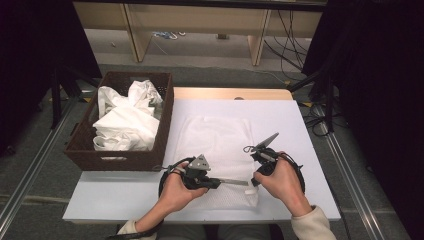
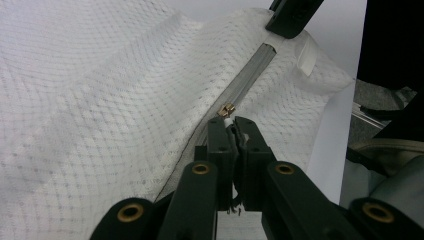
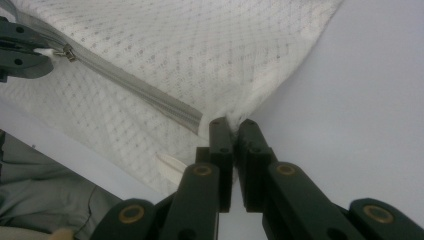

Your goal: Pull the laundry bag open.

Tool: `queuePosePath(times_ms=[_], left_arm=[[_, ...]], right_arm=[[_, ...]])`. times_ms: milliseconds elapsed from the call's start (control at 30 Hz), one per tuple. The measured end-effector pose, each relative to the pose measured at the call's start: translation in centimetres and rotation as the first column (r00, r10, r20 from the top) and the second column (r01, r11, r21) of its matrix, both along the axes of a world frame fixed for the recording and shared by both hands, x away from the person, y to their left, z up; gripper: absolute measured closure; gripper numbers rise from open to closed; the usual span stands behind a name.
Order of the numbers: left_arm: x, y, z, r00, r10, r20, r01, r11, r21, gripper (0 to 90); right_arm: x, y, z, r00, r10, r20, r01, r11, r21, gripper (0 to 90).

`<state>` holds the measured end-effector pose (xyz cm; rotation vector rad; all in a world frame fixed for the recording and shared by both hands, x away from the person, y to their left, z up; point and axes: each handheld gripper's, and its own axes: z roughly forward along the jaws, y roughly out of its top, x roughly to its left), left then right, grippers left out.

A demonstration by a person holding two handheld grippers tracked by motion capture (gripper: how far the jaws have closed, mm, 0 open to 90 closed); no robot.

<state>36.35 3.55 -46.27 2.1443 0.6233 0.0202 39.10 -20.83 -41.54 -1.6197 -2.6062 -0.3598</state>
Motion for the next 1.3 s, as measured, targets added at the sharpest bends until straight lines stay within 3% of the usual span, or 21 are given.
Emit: queuePosePath(times_ms=[67, 133, 167, 500, 533, 567, 600, 667, 733, 967, 1000, 1300], left_arm=[[0.02, 0.02, -0.03, 1.0000, -0.001, -0.003, 0.001, 1.0000, 0.003, 86.1], [0.00, -0.02, -0.16, 0.9998, 0.005, -0.019, -0.005, 1.0000, -0.007, 86.1], [0.01, -0.01, -0.17, 0.9998, 0.004, -0.018, -0.005, 1.0000, -0.005, 86.1], [-0.02, -0.03, -0.19, 0.9998, 0.005, -0.021, -0.005, 1.0000, 0.001, 86.1], [0.09, 0.00, -0.18, 0.9999, -0.011, -0.006, 0.011, 0.9999, 0.005, 86.1], [0.09, 0.02, -0.17, 0.9999, -0.012, -0.005, 0.012, 0.9999, 0.011, 86.1], [0.00, 0.01, -0.19, 0.9998, 0.001, -0.018, -0.001, 1.0000, 0.005, 86.1], [-0.05, 0.00, -0.20, 0.9997, 0.008, -0.025, -0.008, 1.0000, 0.004, 86.1], [0.07, 0.02, -0.13, 0.9999, -0.015, -0.007, 0.015, 0.9998, 0.010, 86.1], [0.12, 0.08, -0.12, 0.9996, -0.022, -0.018, 0.022, 0.9998, 0.004, 86.1], [0.13, 0.08, -0.11, 0.9995, -0.024, -0.020, 0.024, 0.9997, 0.002, 86.1], [0.11, 0.12, -0.01, 0.9992, -0.032, -0.023, 0.032, 0.9994, 0.012, 86.1]], right_arm=[[-0.07, 0.08, 0.04, 0.9996, -0.023, -0.016, 0.023, 0.9997, -0.002, 87.1], [-0.04, 0.05, 0.06, 0.9997, -0.015, -0.020, 0.015, 0.9999, 0.001, 87.2], [0.09, -0.11, -0.08, 0.9999, 0.014, -0.002, -0.014, 0.9999, 0.002, 87.2], [0.12, -0.15, -0.06, 0.9998, 0.012, -0.016, -0.012, 0.9999, 0.002, 87.2], [0.12, -0.18, -0.04, 0.9998, 0.015, -0.016, -0.015, 0.9999, 0.003, 87.2], [-0.04, 0.00, 0.03, 0.9993, -0.023, -0.029, 0.023, 0.9997, -0.001, 87.2], [-0.05, -0.01, 0.04, 0.9992, -0.025, -0.031, 0.025, 0.9997, -0.003, 87.2], [-0.09, -0.02, -0.01, 0.9992, -0.031, -0.025, 0.031, 0.9995, 0.006, 87.2], [-0.05, -0.13, -0.10, 0.9999, -0.012, 0.009, 0.012, 0.9999, 0.010, 87.2], [-0.14, 0.02, 0.00, 0.9993, -0.034, -0.017, 0.034, 0.9994, 0.006, 87.2], [-0.14, -0.02, -0.11, 0.9996, -0.027, 0.001, 0.027, 0.9995, 0.013, 87.2], [-0.19, 0.00, -0.07, 0.9996, -0.029, -0.004, 0.029, 0.9995, 0.014, 87.2]])
